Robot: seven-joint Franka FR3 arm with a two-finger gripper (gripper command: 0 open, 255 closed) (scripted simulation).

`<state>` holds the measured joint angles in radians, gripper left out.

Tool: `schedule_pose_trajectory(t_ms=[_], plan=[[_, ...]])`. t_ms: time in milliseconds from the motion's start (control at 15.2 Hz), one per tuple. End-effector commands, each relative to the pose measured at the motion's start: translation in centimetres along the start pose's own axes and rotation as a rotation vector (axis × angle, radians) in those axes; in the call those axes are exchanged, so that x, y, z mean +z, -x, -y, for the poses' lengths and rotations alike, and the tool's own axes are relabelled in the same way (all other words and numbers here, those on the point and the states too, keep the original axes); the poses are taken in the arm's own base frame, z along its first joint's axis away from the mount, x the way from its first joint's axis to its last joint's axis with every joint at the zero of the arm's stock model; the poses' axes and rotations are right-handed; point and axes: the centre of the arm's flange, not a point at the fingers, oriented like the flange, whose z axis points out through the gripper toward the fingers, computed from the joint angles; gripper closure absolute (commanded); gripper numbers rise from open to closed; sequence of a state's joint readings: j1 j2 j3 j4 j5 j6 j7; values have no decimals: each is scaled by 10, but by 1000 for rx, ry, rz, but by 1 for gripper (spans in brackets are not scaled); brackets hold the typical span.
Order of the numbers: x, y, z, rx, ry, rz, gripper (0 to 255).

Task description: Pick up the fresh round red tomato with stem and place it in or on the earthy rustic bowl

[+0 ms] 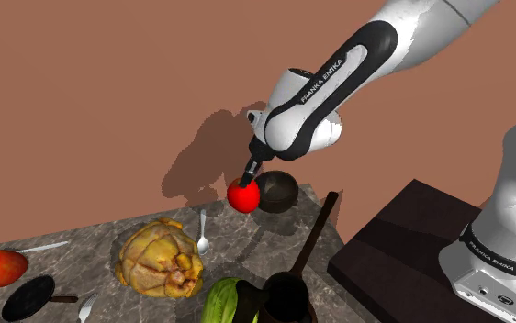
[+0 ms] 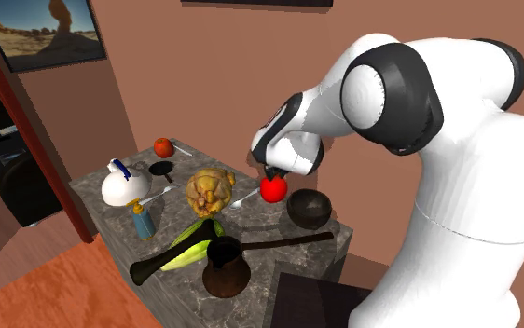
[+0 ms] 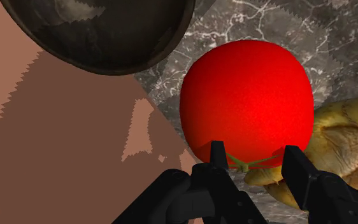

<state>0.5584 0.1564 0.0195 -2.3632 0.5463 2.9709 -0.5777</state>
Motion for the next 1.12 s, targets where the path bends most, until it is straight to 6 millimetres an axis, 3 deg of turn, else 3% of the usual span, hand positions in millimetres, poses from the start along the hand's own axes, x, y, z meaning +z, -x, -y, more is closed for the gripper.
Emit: schedule_pose_trajectory(t_ms=[0,660,1056], plan=[[-8,-5,2,0,0,0,255],[-53,-28,5,0,0,0,255],[-102,-7,-53,0,0,0,255]])
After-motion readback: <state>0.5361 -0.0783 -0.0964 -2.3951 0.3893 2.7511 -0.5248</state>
